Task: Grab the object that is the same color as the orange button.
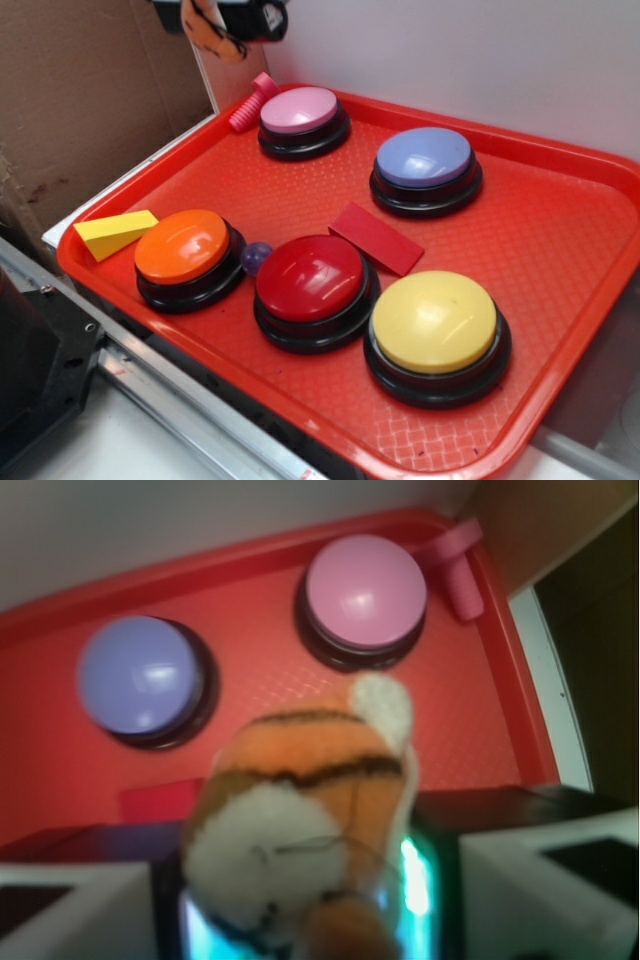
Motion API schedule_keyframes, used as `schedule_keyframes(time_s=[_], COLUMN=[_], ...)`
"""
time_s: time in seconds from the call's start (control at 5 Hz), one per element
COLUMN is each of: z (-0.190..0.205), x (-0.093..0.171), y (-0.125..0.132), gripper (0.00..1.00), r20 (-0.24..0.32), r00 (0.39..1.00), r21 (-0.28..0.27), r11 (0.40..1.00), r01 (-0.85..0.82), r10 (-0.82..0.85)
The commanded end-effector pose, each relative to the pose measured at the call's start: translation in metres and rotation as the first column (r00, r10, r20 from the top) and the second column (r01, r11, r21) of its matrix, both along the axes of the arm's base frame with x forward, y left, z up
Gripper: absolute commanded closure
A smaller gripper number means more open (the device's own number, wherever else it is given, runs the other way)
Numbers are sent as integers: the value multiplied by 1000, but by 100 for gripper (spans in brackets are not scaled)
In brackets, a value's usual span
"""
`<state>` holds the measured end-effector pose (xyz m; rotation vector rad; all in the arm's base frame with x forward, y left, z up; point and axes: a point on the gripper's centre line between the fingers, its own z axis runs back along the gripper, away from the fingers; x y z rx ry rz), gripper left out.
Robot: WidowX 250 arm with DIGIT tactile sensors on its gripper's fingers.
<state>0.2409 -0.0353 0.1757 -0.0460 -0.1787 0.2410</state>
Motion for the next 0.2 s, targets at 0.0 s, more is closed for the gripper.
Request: schedule_keyframes(time_s=[0.0], z=[17], x=[6], y=[5], gripper=[100], r20=[42], r00=[995], r21=[4], r11=[996], r01=[-93], r10=[93])
